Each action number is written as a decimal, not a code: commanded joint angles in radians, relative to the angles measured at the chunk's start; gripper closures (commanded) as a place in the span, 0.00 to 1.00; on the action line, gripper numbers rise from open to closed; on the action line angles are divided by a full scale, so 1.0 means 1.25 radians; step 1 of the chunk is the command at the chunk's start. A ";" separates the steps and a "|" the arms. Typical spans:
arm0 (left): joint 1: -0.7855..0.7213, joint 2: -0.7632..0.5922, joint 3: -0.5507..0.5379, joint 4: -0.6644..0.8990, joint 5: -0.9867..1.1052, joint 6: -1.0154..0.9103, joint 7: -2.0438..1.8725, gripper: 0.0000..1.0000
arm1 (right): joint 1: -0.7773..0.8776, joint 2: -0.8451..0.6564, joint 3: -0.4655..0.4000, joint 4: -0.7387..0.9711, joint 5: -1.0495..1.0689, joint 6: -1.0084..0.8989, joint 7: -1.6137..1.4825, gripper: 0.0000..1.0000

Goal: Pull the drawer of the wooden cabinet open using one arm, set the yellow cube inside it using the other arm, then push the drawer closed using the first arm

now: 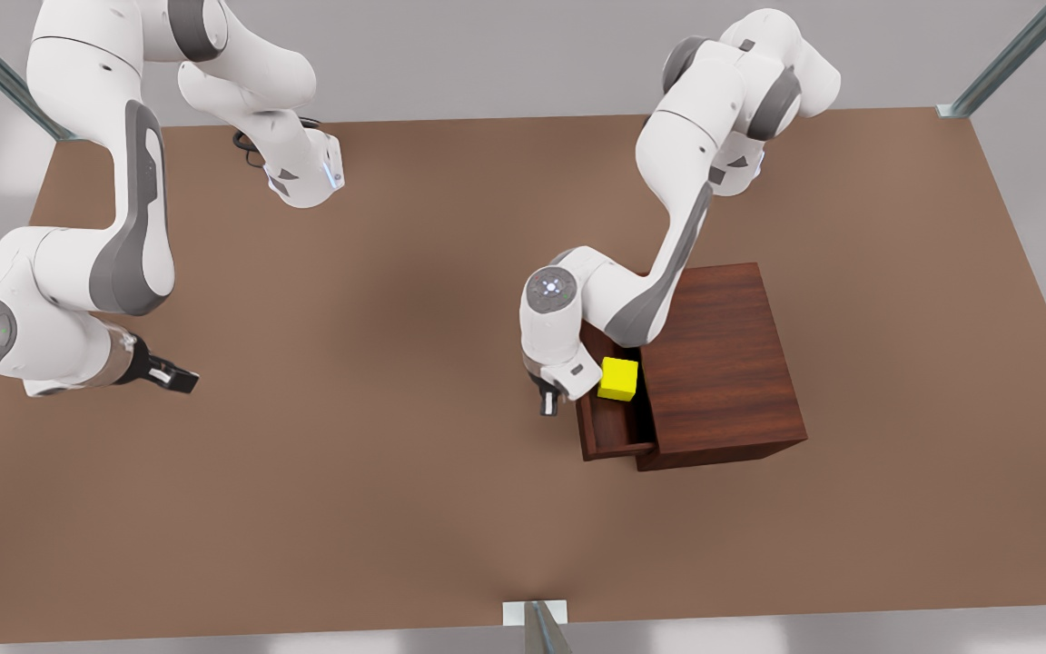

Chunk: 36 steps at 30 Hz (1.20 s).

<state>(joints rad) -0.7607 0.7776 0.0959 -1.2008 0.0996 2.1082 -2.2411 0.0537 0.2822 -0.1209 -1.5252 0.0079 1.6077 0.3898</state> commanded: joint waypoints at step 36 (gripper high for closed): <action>0.044 -0.093 0.021 -0.167 -0.022 -0.172 -0.223 1.00 | 0.000 0.005 0.000 0.000 -0.001 -0.003 -0.282 0.00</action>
<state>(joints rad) -0.7045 0.6659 0.1231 -1.4025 0.0778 1.9171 -2.5671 0.0537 0.2895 -0.1209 -1.5252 0.0055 1.6049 0.0869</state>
